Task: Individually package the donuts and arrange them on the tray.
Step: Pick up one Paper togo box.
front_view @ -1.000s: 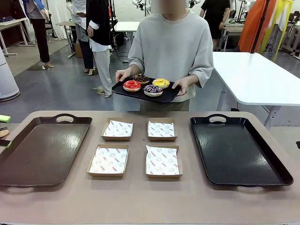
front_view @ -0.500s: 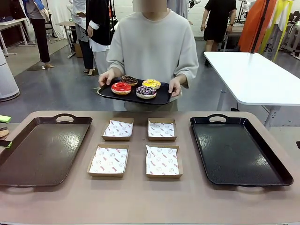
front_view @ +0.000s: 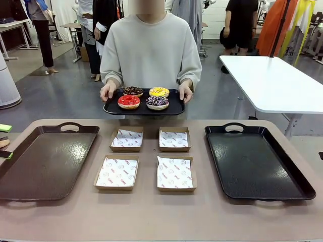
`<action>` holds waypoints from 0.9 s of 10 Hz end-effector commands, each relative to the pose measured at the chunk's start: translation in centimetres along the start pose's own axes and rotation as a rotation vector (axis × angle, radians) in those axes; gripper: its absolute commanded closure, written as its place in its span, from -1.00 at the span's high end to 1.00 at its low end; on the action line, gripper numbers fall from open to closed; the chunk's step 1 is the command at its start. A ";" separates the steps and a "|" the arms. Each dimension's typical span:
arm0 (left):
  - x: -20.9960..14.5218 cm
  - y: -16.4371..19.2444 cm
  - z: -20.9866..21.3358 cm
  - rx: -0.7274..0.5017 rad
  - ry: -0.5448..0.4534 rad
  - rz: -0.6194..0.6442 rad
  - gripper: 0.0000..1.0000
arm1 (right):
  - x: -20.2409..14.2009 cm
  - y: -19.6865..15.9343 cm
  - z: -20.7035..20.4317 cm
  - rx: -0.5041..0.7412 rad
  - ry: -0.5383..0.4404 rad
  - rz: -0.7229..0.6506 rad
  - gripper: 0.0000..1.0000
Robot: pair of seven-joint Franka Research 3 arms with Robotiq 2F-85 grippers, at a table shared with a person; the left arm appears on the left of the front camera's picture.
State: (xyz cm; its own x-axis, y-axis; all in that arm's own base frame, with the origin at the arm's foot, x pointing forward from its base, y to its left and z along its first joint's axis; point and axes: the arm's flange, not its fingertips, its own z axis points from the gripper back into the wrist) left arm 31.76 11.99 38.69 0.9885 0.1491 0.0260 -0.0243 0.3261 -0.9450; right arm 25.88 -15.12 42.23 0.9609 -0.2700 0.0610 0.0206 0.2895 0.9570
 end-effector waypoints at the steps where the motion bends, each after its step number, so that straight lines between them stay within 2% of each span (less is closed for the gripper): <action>1: 0.0 -0.1 0.0 0.000 0.000 0.012 1.00 | 0.1 0.0 0.0 -0.007 -0.006 0.003 1.00; 9: 0.0 -0.1 0.0 0.000 0.000 0.012 1.00 | 0.1 0.0 0.0 -0.007 -0.006 0.003 1.00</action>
State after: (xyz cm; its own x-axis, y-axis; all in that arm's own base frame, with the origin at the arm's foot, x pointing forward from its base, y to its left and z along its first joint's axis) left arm 31.76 11.99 38.69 0.9885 0.1491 0.0260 -0.0243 0.3261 -0.9450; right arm 25.88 -15.12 42.23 0.9609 -0.2700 0.0610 0.0206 0.2895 0.9570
